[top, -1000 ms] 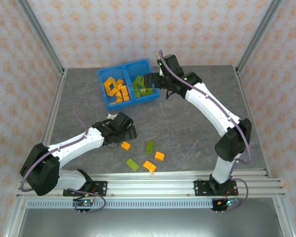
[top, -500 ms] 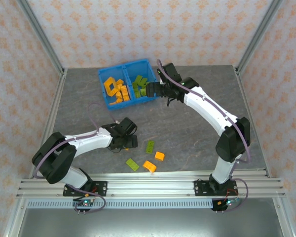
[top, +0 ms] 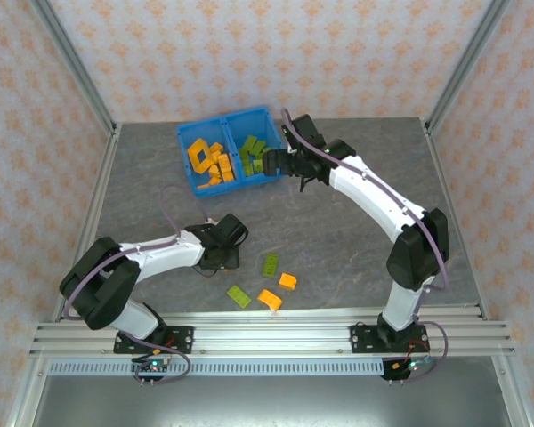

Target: Sort the legos into containers by color

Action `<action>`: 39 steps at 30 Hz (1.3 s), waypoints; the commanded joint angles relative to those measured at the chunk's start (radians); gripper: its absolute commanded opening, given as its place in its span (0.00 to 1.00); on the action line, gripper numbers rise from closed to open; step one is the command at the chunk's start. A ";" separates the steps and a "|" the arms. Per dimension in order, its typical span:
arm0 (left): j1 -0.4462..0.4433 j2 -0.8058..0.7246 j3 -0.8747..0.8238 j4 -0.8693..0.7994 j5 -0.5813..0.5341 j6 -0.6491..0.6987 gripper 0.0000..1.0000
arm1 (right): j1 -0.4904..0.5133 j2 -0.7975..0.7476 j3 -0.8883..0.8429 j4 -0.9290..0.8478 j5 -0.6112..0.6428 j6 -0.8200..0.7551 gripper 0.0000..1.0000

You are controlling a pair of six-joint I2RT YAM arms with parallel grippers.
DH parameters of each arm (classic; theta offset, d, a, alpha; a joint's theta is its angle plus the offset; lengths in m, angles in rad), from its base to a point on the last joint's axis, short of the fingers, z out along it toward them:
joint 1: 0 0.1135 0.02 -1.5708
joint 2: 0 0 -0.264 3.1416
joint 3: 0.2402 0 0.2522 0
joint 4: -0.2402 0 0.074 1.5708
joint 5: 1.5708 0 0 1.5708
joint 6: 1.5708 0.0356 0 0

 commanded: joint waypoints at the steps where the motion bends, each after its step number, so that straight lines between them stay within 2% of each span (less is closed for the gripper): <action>1: -0.013 0.018 -0.020 0.030 0.047 -0.026 0.48 | 0.001 0.015 0.024 0.000 -0.002 0.011 0.97; 5: -0.014 0.004 -0.009 0.041 0.040 -0.051 0.47 | 0.000 0.015 0.021 -0.005 0.003 0.011 0.97; 11: -0.009 -0.045 0.075 -0.030 -0.038 -0.030 0.47 | 0.000 0.016 0.021 -0.005 -0.001 0.017 0.97; 16: 0.020 -0.064 0.201 -0.065 -0.110 0.026 0.47 | 0.001 0.011 0.026 -0.013 0.004 0.015 0.97; 22: 0.107 -0.019 0.390 -0.043 -0.184 0.165 0.48 | 0.000 -0.019 0.016 -0.022 0.028 0.012 0.97; 30: 0.230 0.220 0.777 -0.023 -0.290 0.400 0.48 | 0.000 -0.066 -0.007 -0.035 0.054 0.014 0.97; 33: 0.272 0.331 0.906 -0.040 -0.319 0.444 0.48 | 0.001 -0.099 -0.030 -0.037 0.072 0.018 0.97; 39: 0.337 0.528 1.061 -0.083 -0.301 0.451 0.51 | 0.001 -0.173 -0.073 -0.051 0.103 0.027 0.97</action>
